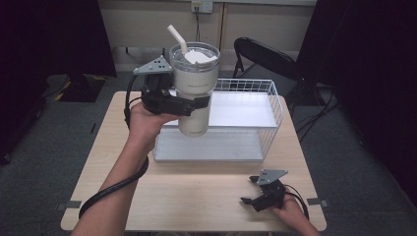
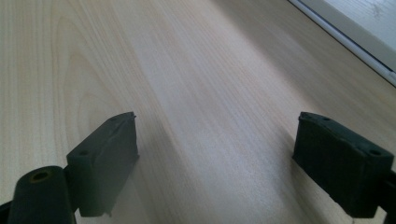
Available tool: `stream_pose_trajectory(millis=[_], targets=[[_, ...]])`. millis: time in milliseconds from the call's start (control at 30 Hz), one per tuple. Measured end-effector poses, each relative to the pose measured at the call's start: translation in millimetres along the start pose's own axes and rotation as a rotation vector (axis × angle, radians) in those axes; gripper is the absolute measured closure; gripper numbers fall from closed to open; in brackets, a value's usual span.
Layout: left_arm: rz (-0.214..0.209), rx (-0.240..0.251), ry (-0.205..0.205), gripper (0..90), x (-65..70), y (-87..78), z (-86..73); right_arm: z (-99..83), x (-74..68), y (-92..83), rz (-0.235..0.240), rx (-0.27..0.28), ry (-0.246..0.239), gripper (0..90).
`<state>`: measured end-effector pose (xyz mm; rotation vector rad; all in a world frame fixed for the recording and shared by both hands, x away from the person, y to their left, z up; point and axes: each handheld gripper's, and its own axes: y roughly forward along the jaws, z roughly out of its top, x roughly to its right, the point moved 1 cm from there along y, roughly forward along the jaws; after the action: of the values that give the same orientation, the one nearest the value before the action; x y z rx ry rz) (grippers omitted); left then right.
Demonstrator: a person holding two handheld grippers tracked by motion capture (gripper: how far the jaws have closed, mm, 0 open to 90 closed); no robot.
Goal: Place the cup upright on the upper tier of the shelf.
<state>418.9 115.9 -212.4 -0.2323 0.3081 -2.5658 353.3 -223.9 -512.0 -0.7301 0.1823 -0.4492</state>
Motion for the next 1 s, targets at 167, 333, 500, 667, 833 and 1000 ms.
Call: stream_pose_trajectory(millis=[167, 333, 500, 667, 833, 1000], targets=[[0.008, 0.01, -0.002, 9.7, -4.3, 2.9, 2.8, -0.1, -0.1, -0.2, 0.0, -0.001, 0.001, 13.1], [0.023, 0.009, -0.008, 9.7, -8.2, 6.5, 4.8, -0.2, -0.1, -0.2, 0.0, 0.0, 0.0, 13.1], [0.026, 0.01, -0.012, 9.8, -12.4, 11.0, 5.5, -0.2, -0.2, -0.2, 0.0, 0.0, 0.001, 13.1], [0.041, 0.009, -0.012, 9.8, -16.0, 16.9, 5.1, -0.2, -0.1, -0.2, 0.0, 0.0, 0.0, 13.1], [0.057, 0.009, -0.011, 9.8, -20.4, 20.9, 5.4, -0.3, -0.2, -0.3, 0.001, 0.0, 0.0, 13.1], [0.071, 0.006, -0.003, 9.8, -23.7, 24.9, 7.5, -0.3, -0.2, -0.3, 0.001, 0.0, 0.001, 13.1]])
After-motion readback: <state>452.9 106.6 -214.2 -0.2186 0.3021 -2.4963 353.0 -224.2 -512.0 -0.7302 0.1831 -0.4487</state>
